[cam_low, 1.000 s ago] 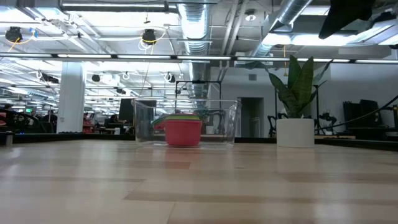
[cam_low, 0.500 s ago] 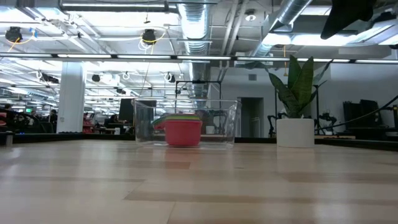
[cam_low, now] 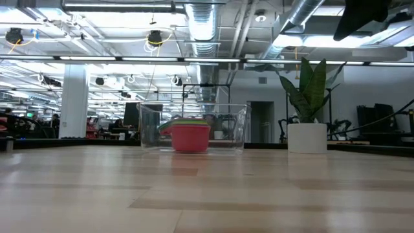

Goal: Nest measuring cups in basket
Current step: Stack the blue measuring cup on top of the orange measuring cup in the transparent bin

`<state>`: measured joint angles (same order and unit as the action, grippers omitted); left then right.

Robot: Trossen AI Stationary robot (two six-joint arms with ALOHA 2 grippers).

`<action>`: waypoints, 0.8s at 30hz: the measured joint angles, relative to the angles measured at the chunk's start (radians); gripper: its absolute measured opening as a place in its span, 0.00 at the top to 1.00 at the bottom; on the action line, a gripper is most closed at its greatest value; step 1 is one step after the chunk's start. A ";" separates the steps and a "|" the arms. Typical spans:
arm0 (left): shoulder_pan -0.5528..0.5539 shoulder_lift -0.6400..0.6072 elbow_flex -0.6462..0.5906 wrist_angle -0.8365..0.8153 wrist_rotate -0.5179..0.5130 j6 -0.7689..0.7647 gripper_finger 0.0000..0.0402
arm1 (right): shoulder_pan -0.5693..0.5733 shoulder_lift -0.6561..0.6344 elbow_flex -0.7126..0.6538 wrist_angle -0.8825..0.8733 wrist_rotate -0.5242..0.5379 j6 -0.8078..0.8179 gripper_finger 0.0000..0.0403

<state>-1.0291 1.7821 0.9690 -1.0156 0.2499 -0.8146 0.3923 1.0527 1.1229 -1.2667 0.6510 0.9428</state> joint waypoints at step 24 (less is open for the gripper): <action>0.525 -0.139 -0.012 0.178 -0.304 -0.386 1.00 | 0.000 0.000 0.000 0.003 0.002 -0.008 0.92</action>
<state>-0.5042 1.6433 0.9565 -0.8373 -0.0545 -1.2008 0.3920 1.0531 1.1229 -1.2636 0.6529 0.9344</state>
